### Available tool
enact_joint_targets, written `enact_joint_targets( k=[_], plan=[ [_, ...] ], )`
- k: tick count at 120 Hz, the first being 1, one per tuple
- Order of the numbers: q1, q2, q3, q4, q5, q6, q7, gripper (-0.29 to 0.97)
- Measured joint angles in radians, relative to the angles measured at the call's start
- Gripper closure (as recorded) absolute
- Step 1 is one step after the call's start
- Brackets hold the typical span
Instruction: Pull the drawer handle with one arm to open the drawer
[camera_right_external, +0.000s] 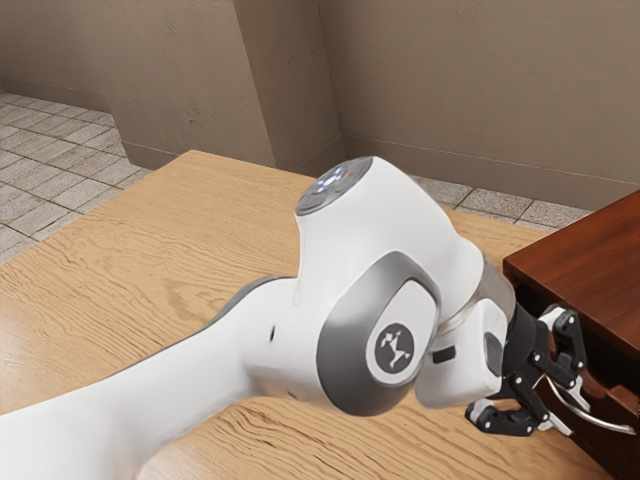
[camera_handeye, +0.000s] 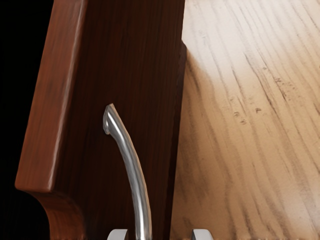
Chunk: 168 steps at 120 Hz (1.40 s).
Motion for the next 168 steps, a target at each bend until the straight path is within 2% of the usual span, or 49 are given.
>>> enact_joint_targets(
  k=[61, 104, 168],
  plan=[
    [-0.142, 0.007, 0.116, -0.065, 0.0, 0.001, -0.006, 0.59],
    [-0.187, 0.013, 0.168, -0.093, 0.002, -0.001, -0.008, 0.59],
    [-0.314, 0.012, 0.293, -0.155, 0.004, -0.001, -0.009, 0.6]
  ],
)
